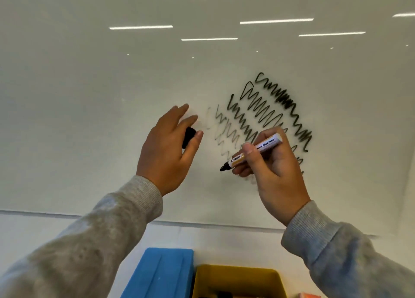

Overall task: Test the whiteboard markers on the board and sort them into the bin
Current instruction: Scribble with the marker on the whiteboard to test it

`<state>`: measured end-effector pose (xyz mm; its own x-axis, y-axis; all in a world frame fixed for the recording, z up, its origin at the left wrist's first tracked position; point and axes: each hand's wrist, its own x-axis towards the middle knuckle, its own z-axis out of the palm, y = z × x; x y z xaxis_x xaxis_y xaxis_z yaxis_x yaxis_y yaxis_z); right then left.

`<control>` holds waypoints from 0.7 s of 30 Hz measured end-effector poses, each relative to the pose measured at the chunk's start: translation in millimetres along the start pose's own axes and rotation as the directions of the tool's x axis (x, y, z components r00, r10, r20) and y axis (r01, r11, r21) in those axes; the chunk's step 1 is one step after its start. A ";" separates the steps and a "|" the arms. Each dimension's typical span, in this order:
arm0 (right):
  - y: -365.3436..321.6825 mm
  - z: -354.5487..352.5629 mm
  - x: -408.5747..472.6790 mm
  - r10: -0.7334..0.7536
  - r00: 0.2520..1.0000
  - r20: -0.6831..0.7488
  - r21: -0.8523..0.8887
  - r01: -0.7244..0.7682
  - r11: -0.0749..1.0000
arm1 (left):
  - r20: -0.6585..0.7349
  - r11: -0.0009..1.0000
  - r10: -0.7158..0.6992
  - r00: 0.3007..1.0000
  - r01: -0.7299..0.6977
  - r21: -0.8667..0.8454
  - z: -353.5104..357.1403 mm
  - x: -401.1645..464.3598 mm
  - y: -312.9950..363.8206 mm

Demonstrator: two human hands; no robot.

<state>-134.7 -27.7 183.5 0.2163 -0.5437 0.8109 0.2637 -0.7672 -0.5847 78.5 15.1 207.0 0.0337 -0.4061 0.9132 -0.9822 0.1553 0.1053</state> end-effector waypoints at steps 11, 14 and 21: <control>12.2 31.5 52.0 -0.363 0.931 0.038 -0.317 0.355 0.879 | 0.097 0.927 0.097 0.991 -0.125 0.354 37.2 -9.8 -38.4; 14.4 36.7 60.1 -0.443 0.894 0.067 -0.410 0.429 0.805 | 0.094 0.916 0.111 0.989 -0.139 0.377 38.5 -11.9 -41.7; 23.5 40.8 69.4 -0.543 0.831 0.121 -0.507 0.522 0.686 | 0.079 0.920 0.125 0.989 -0.145 0.364 38.9 -14.2 -42.3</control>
<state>-75.1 -69.6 225.1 0.1502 0.0057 0.9886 -0.1828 -0.9826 0.0334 112.5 -20.8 174.3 -0.1038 -0.4538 0.8850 -0.9757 -0.1262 -0.1792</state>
